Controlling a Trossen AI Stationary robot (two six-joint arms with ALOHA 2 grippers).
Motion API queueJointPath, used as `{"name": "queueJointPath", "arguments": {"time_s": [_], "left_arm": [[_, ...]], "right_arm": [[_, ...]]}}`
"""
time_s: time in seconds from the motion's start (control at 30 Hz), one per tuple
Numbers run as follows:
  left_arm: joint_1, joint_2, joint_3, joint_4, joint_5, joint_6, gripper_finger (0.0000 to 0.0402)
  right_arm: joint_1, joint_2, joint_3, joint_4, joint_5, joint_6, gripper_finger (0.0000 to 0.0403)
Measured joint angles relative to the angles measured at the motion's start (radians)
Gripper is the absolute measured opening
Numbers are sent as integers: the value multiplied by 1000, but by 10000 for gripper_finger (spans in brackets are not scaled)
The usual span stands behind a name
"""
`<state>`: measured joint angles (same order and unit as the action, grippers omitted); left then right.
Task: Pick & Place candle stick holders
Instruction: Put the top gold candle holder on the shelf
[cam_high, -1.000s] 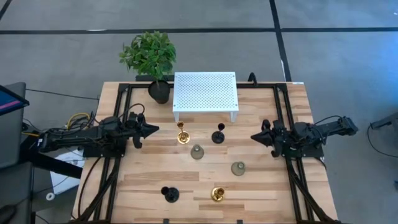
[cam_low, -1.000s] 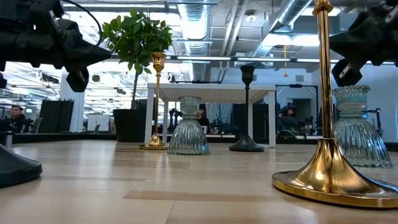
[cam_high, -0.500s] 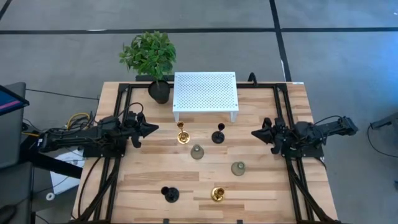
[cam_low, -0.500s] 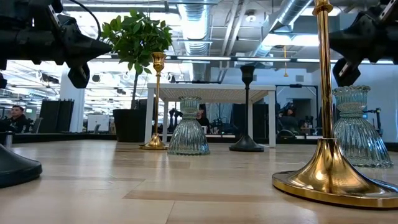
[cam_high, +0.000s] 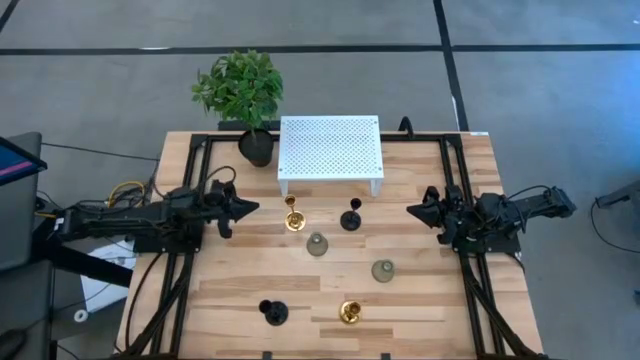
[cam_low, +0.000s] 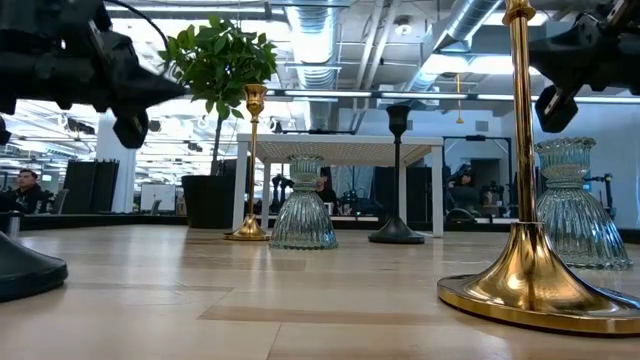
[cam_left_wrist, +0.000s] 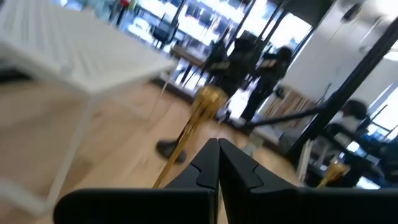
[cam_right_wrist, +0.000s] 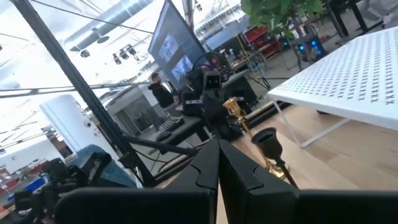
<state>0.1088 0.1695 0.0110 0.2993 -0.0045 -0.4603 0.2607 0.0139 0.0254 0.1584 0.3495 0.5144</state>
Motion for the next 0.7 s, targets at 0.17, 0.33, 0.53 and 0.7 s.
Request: {"name": "queueJointPath", "arguments": {"time_s": [0.17,0.33,0.53,0.7], "left_arm": [[-23,191,92,10,-5,45,4],[-74,373,198,16,-57,215,4],[-109,527,211,9,-191,305,4],[-118,631,212,24,-180,268,4]], "right_arm": [[0,0,2,0,26,0,0],[0,0,2,-1,49,0,0],[0,0,4,-42,49,3,0],[0,0,4,-55,71,3,0]]}}
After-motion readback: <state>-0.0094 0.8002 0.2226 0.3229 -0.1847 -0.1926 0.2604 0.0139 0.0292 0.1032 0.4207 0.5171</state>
